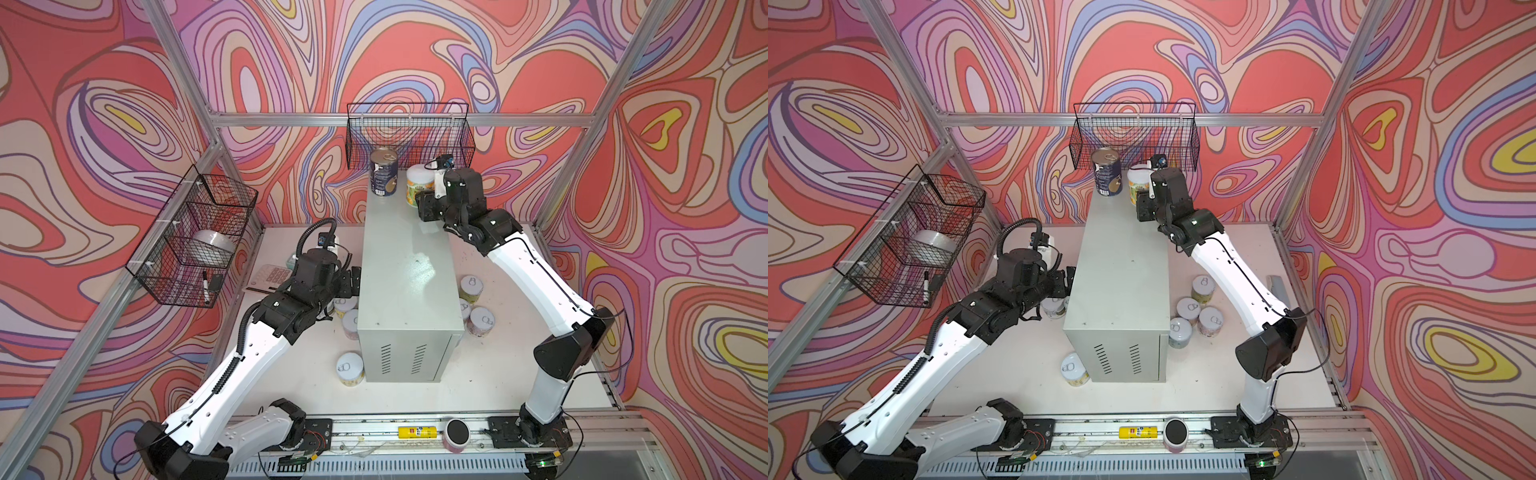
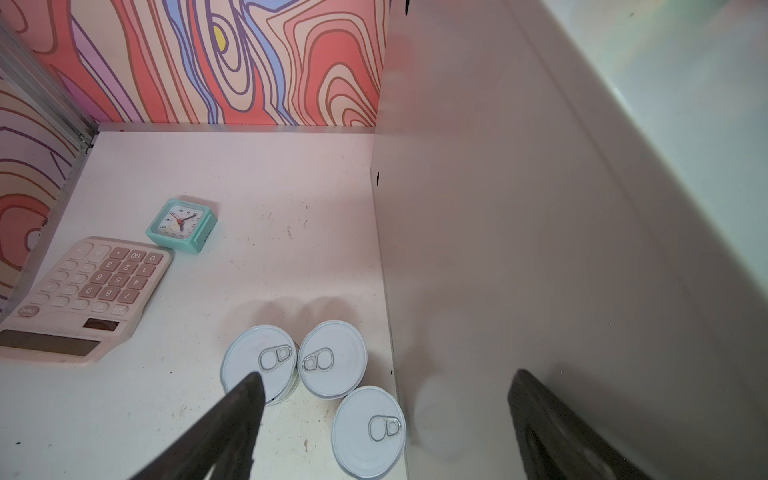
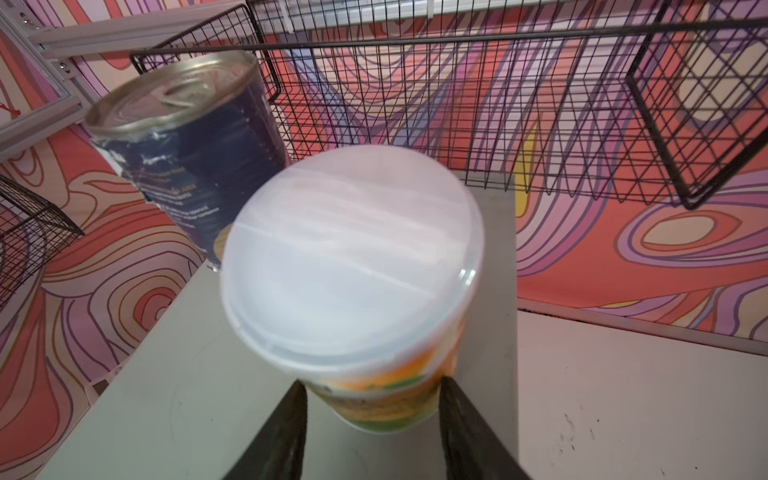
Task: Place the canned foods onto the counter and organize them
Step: 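Lower the tub beside the blue can on the cabinet top, then open the right gripper and withdraw it while the left gripper lowers to a can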
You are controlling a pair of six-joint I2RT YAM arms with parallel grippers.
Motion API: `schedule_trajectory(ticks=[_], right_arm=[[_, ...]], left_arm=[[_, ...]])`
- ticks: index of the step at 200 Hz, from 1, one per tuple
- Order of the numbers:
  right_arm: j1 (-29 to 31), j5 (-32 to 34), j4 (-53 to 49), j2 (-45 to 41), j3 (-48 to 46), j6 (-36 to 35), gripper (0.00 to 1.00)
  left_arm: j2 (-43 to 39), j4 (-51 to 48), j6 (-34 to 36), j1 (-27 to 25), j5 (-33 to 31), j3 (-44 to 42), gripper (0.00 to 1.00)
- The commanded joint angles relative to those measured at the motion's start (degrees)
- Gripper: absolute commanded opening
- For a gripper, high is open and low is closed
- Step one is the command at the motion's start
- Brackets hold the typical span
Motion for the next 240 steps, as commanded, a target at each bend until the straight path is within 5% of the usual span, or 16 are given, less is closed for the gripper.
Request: schedule_trajectory(ticks=[1, 180, 240], right_arm=[[-0.72, 0.29, 0.39, 2.79, 3.31, 0.12, 0.52], [-2.82, -2.00, 0.08, 8.08, 11.57, 1.31, 0.53], [-2.75, -5.55, 1.73, -9.43, -4.31, 1.15, 0.76]], left_arm=[[0.92, 2.55, -0.64, -0.62, 3.30, -0.09, 0.93], [0.65, 0.07, 0.23, 0.07, 0.60, 0.19, 0.99], [-4.60, -13.64, -5.77, 0.14, -9.76, -2.24, 1.00]])
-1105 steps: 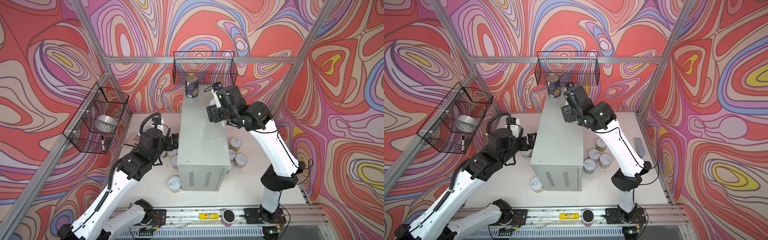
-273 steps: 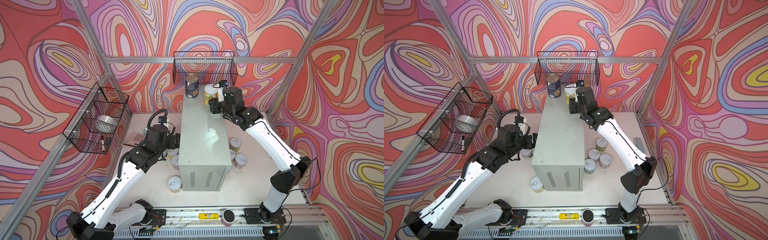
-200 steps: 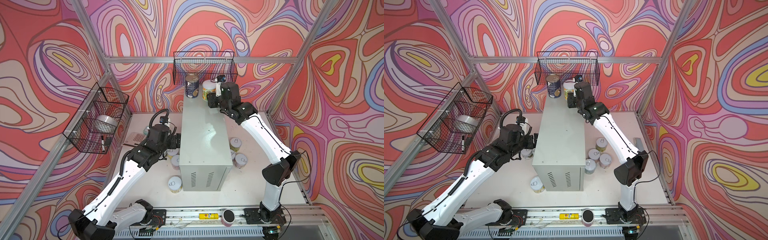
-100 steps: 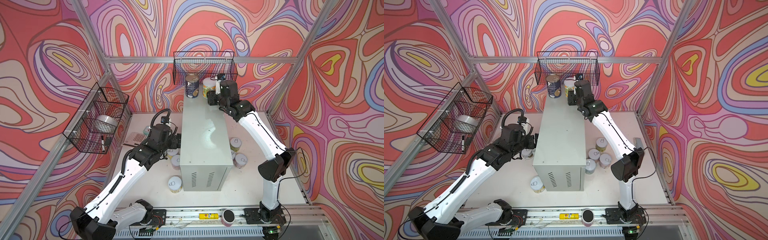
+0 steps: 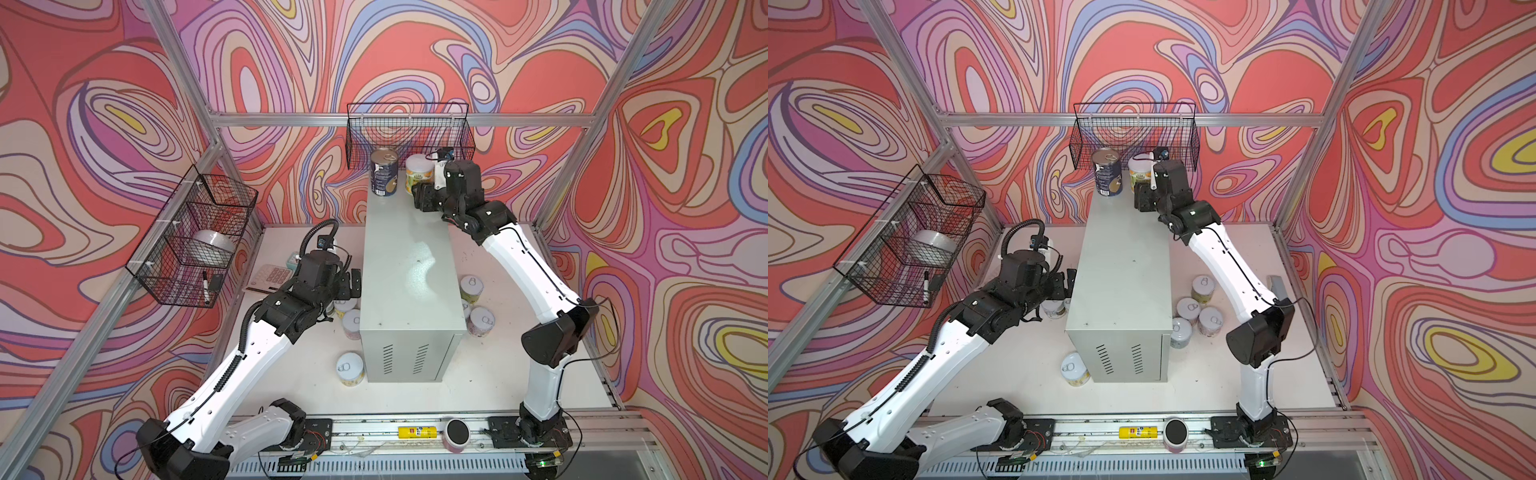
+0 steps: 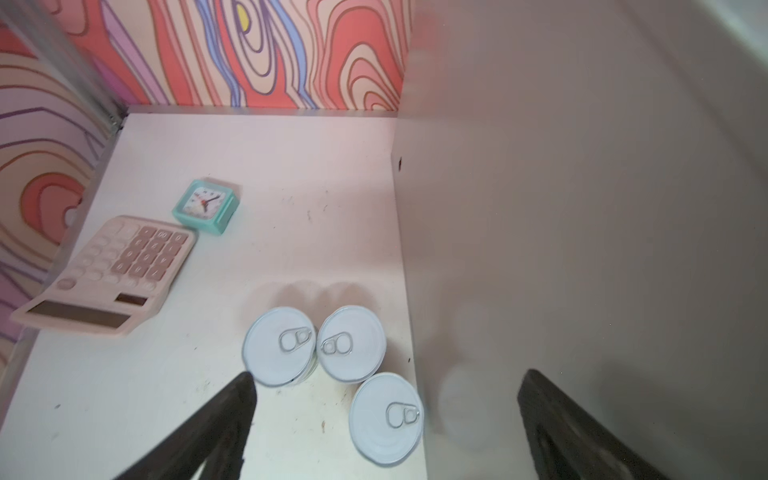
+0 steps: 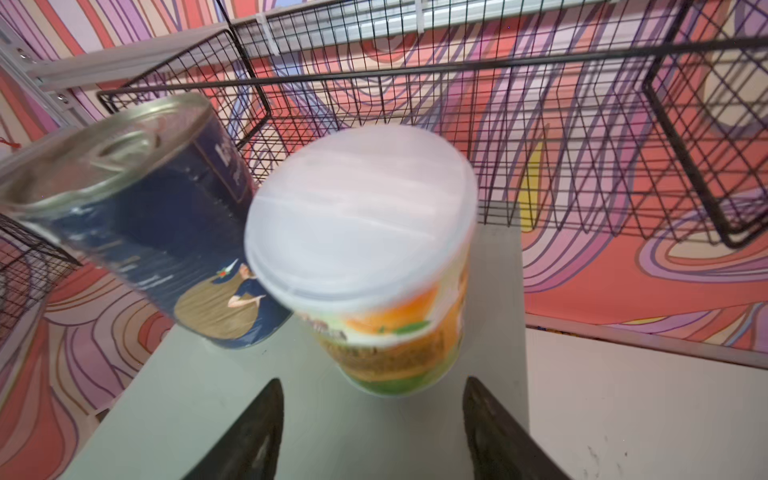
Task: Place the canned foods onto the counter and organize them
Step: 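Open the right gripper and withdraw it while the left gripper lowers to a can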
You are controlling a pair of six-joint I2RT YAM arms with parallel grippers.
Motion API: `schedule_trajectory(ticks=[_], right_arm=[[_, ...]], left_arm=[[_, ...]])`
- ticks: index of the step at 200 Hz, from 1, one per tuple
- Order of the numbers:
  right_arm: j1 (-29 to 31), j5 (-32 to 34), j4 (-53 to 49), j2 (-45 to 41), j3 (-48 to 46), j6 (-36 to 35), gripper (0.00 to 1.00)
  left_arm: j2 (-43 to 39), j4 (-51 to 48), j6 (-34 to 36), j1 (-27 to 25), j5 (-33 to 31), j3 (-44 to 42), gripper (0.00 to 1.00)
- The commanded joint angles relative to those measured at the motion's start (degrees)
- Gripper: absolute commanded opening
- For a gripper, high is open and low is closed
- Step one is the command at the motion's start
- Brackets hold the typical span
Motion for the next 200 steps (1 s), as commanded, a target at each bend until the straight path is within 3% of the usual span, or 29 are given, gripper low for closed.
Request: schedule_trajectory(ticks=[1, 73, 98, 130, 168, 200], right_arm=[[-0.23, -1.73, 2.14, -11.21, -7.26, -0.09, 0.77], [0.56, -2.42, -0.14, -25.78, -20.26, 1.13, 0.80], [0.56, -1.20, 0.02, -29.03, -25.49, 1.72, 0.81], [0.56, 3.97, 1.70, -32.83, -32.84, 3.69, 0.81], [0.47, 12.62, -1.60, -38.59, -39.09, 4.56, 0.83], [0.47, 14.48, -3.80, -40.60, -44.03, 6.64, 0.84]], left_arm=[[-4.10, -8.76, -4.31, -0.09, -4.91, -2.19, 1.00], [-21.28, -22.15, -14.77, -0.16, -0.53, -12.30, 0.98], [-26.28, -22.64, -18.04, -0.97, 3.39, -15.56, 0.96], [-25.51, -22.17, -21.03, -6.05, 4.23, -16.77, 0.95], [-22.61, -20.21, -27.60, -16.82, -0.84, -19.77, 0.95], [-19.96, -16.35, -31.24, -21.38, -1.33, -23.52, 0.95]])
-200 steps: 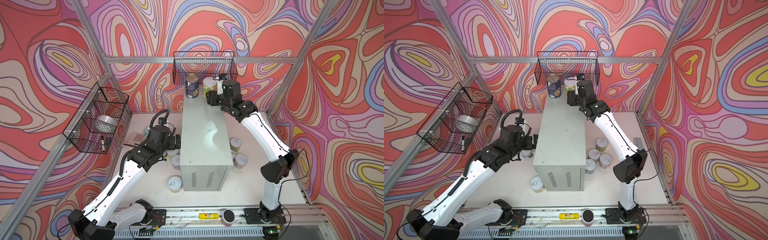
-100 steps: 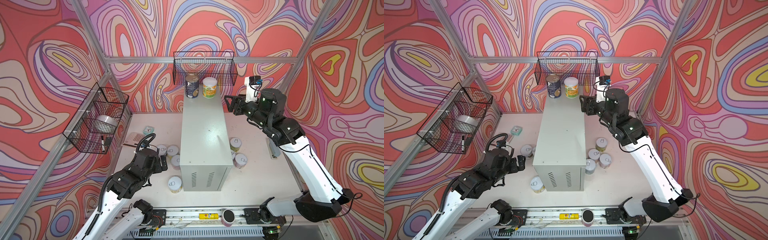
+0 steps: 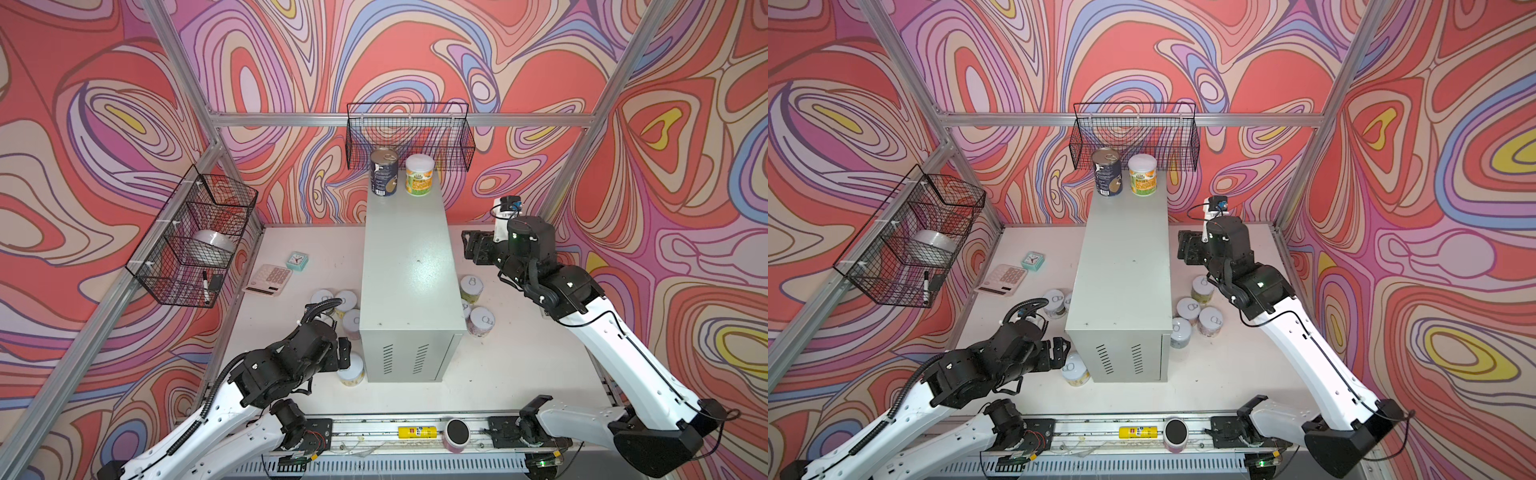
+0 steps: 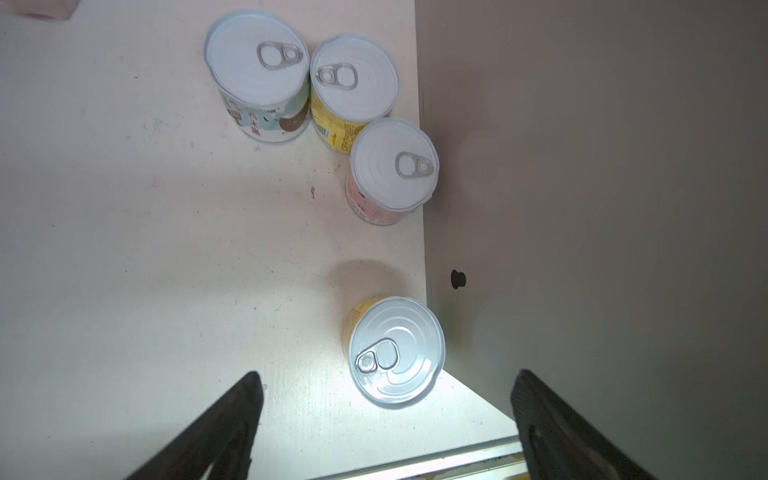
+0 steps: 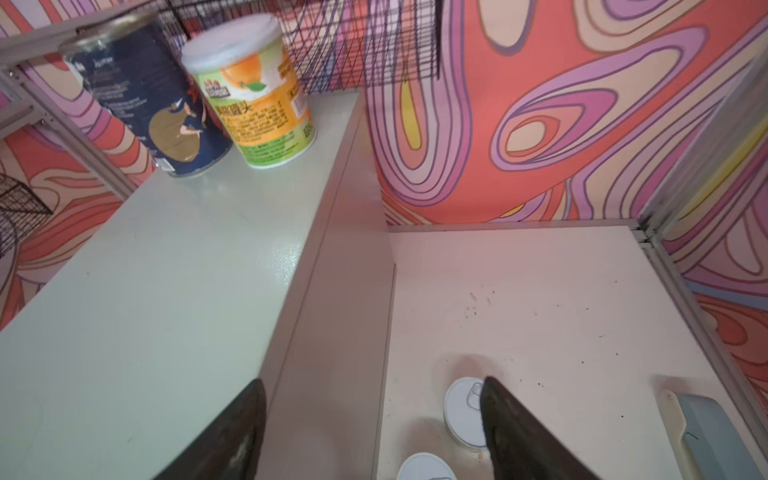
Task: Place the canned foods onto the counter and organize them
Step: 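Open the right gripper and withdraw it while the left gripper lowers to a can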
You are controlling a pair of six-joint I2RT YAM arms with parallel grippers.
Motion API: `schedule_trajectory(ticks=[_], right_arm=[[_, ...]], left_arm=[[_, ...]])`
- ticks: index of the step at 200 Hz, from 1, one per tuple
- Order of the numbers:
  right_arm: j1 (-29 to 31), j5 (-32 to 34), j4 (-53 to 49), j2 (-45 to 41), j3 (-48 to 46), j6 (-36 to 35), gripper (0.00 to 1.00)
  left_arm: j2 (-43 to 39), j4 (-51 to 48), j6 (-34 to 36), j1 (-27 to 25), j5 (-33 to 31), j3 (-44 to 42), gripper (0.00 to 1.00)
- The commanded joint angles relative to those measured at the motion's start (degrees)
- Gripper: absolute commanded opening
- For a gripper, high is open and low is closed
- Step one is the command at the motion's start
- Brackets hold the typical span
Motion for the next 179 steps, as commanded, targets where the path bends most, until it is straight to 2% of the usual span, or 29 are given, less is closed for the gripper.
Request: schedule_trajectory(ticks=[1, 40, 90, 179], right_arm=[[0.05, 3.96, -2.56, -1.35, -3.32, 2.30, 0.85], [-0.07, 4.13, -2.55, -1.17, -5.90, 3.15, 0.86], [-0.52, 3.41, -1.04, 0.20, -6.90, 3.33, 0.87], [-0.91, 3.22, -0.61, 1.14, -7.31, 3.46, 0.86]], left_arm=[[1.42, 2.44, -5.54, -2.45, -2.13, -2.49, 0.95], [1.34, 5.46, -8.92, -6.87, -3.29, -6.61, 1.00], [-0.83, 10.29, -11.95, -9.61, -2.15, -12.53, 1.00], [-1.43, 14.52, -15.47, -10.11, -3.33, -19.60, 0.98]])
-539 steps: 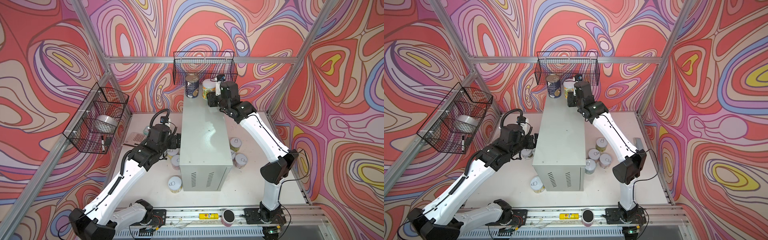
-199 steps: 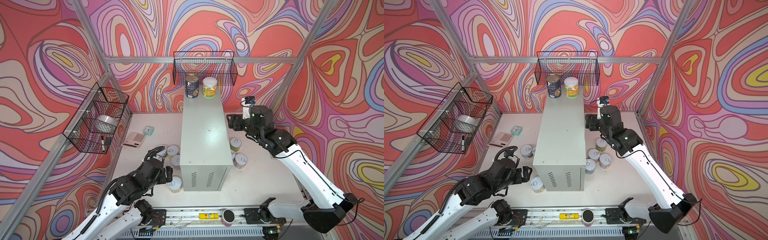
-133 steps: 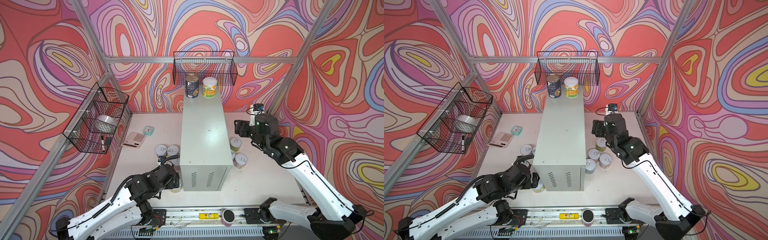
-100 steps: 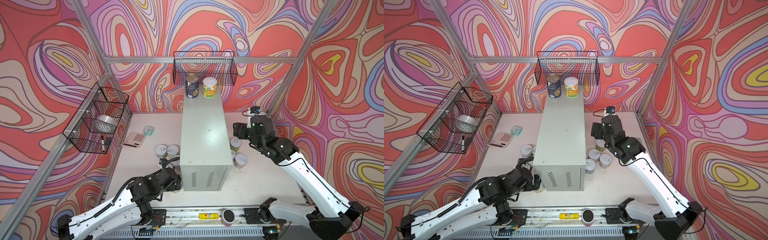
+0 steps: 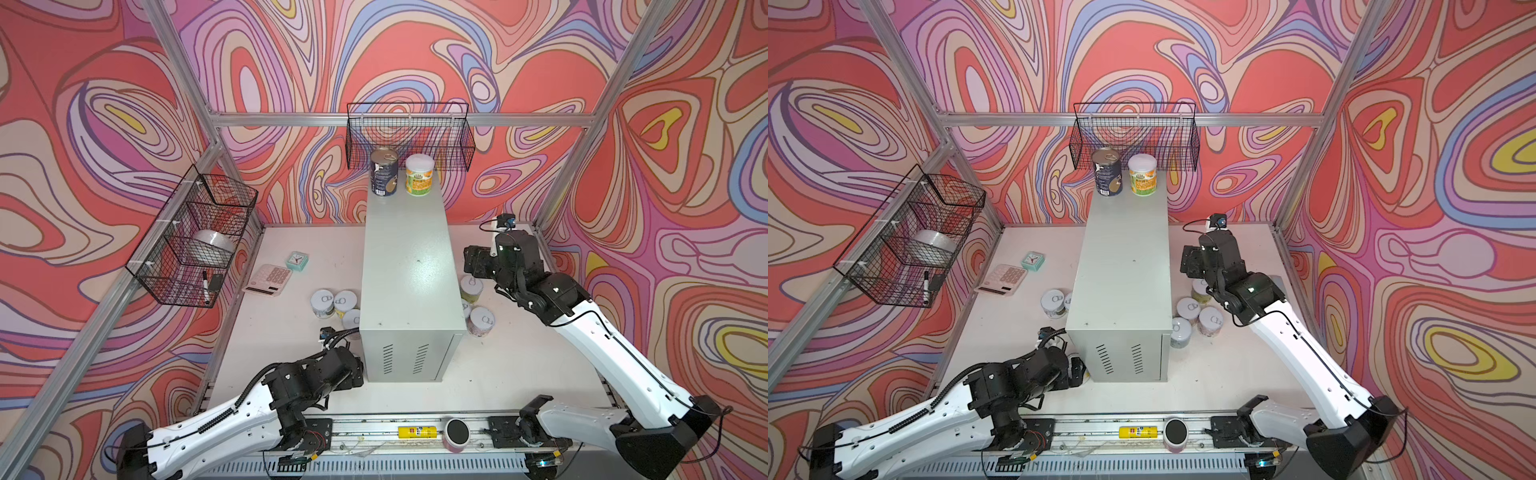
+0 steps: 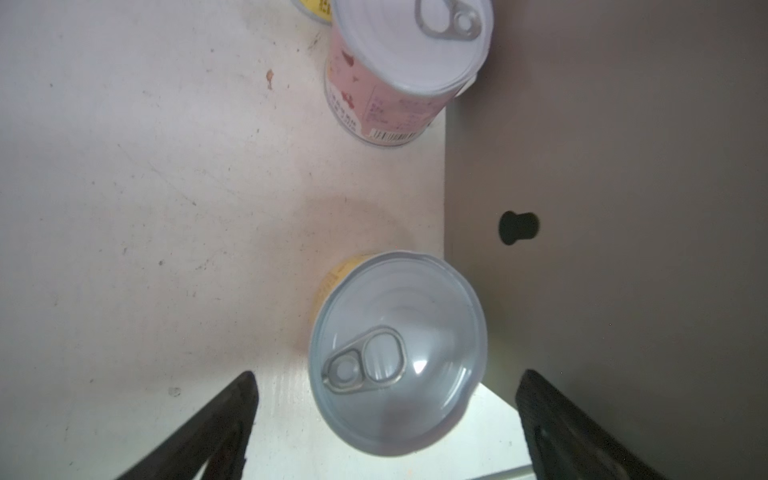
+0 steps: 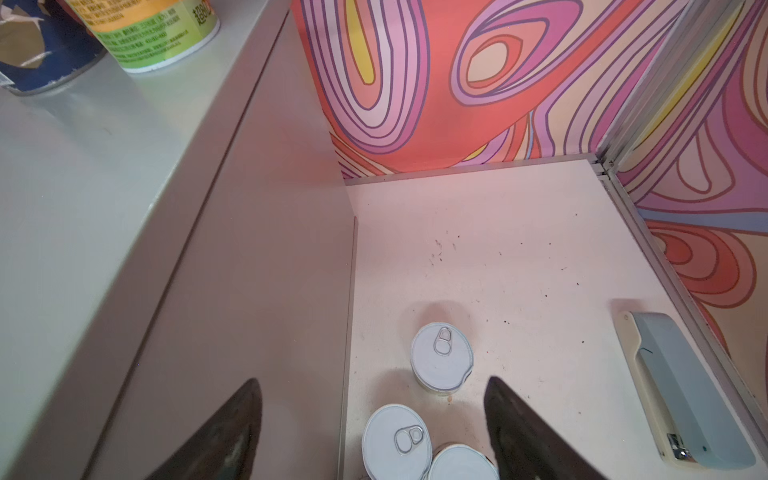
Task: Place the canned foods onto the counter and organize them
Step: 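Open the right gripper and withdraw it while the left gripper lowers to a can, then grasp the yellow-labelled white-lidded can with the left gripper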
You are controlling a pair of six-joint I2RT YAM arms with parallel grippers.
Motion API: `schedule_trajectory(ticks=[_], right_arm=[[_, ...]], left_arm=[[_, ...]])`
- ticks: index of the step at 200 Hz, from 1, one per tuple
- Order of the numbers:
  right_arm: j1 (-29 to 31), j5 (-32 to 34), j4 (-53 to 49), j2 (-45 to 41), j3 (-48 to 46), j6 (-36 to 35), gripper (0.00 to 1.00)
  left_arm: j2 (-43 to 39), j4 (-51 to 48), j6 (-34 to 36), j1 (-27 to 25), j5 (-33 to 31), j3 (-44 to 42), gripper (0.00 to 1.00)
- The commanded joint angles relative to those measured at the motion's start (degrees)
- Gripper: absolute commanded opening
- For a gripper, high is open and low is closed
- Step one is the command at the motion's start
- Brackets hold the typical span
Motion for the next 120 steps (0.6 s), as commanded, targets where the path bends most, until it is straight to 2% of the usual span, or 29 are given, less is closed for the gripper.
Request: schedule_trajectory(ticks=[1, 120], right_arm=[[-0.45, 0.37, 0.65, 0.39, -0.51, 0.27, 0.86], [-0.51, 0.57, 0.98, 1.26, -0.51, 0.40, 0.85]], left_arm=[[-0.91, 1.84, -2.55, -0.60, -1.74, -1.45, 0.98], [4.33, 8.64, -2.50, -0.60, -1.82, -4.51, 0.96]])
